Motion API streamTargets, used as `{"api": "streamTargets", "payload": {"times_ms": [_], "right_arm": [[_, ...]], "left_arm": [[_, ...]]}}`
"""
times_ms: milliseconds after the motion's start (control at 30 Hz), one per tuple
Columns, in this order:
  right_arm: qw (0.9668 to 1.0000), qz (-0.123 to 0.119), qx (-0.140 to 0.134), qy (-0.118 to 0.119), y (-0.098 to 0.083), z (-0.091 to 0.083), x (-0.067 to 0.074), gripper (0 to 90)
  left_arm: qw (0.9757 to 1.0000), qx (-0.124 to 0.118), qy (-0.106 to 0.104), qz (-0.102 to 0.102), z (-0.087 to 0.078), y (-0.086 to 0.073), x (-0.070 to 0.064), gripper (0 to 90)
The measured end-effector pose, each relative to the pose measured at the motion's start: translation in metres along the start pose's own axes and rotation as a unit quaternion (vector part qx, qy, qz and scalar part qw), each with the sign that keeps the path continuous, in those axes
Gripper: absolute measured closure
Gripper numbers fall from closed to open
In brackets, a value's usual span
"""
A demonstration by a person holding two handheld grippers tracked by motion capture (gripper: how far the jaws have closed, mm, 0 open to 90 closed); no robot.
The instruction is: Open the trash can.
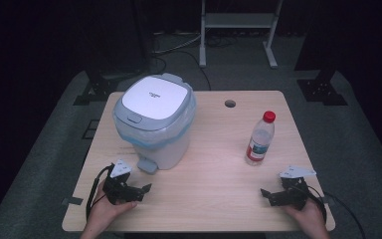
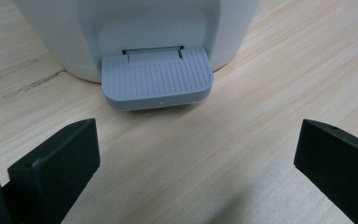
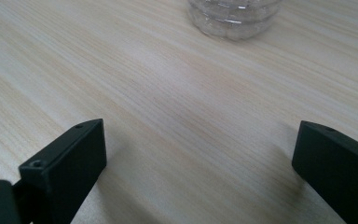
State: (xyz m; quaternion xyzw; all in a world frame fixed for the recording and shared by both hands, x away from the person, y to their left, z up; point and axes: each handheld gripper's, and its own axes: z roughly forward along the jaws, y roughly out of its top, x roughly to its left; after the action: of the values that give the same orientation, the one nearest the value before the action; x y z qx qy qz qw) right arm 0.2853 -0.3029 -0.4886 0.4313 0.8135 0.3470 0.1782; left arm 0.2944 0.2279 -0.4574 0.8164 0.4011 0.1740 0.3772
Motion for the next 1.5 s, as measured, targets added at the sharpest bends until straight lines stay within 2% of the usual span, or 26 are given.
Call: {"api": "streamTargets", "payload": {"times_ms": [100,167,233,300,367,500,600,633,667,867,900,1033,1100,1167,1367,1500], "right_arm": [[1.0000,0.001,0.001,0.000,0.000,0.000,0.000,1.5],[1.0000,0.000,0.000,0.000,0.000,0.000,0.000,1.5],[1.0000,0.000,0.000,0.000,0.000,0.000,0.000,1.5],[1.0000,0.000,0.000,0.000,0.000,0.000,0.000,1.5],[1.0000,0.000,0.000,0.000,0.000,0.000,0.000,1.5],[1.0000,0.000,0.000,0.000,0.000,0.000,0.000,1.5],[1.0000,0.000,0.000,0.000,0.000,0.000,0.000,1.5],[1.0000,0.001,0.001,0.000,0.000,0.000,0.000,1.5],[1.0000,0.000,0.000,0.000,0.000,0.000,0.000,1.5],[1.0000,0.000,0.000,0.000,0.000,0.000,0.000,1.5],[1.0000,0.000,0.000,0.000,0.000,0.000,0.000,1.5],[1.0000,0.000,0.000,0.000,0.000,0.000,0.000,1.5],[1.0000,0.000,0.000,0.000,0.000,0.000,0.000,1.5],[1.0000,0.000,0.000,0.000,0.000,0.000,0.000,1.5],[1.0000,0.001,0.001,0.000,0.000,0.000,0.000,1.5],[1.0000,0.000,0.000,0.000,0.000,0.000,0.000,1.5]], "left_arm": [[0.9999,0.007,-0.011,0.004,0.002,0.003,0.000,0.0],[0.9998,-0.003,-0.019,0.010,0.002,0.005,0.000,0.0],[0.9998,-0.007,-0.012,0.012,0.002,0.007,0.000,7.2],[0.9999,-0.008,-0.006,0.012,0.003,0.009,0.000,7.8],[0.9999,-0.007,-0.010,0.009,0.004,0.012,0.002,13.5],[0.9999,0.001,-0.014,0.005,0.006,0.015,0.003,17.2],[0.9999,-0.002,-0.014,0.006,0.007,0.017,0.003,27.2],[0.9999,-0.002,-0.012,0.006,0.007,0.018,0.003,27.2],[0.9999,-0.003,-0.010,0.002,0.008,0.019,0.004,32.6],[0.9999,-0.016,0.004,-0.005,0.012,0.021,0.005,40.3],[0.9997,-0.021,0.009,-0.011,0.012,0.022,0.006,41.9],[0.9993,-0.031,0.019,-0.009,0.011,0.025,0.006,49.0],[0.9991,-0.037,0.018,-0.011,0.010,0.026,0.007,53.0],[0.9991,-0.029,-0.003,-0.032,0.013,0.026,0.011,55.7],[0.9995,-0.027,0.002,-0.018,0.013,0.029,0.015,68.8],[0.9995,-0.025,0.004,-0.020,0.013,0.033,0.016,77.3]]}}
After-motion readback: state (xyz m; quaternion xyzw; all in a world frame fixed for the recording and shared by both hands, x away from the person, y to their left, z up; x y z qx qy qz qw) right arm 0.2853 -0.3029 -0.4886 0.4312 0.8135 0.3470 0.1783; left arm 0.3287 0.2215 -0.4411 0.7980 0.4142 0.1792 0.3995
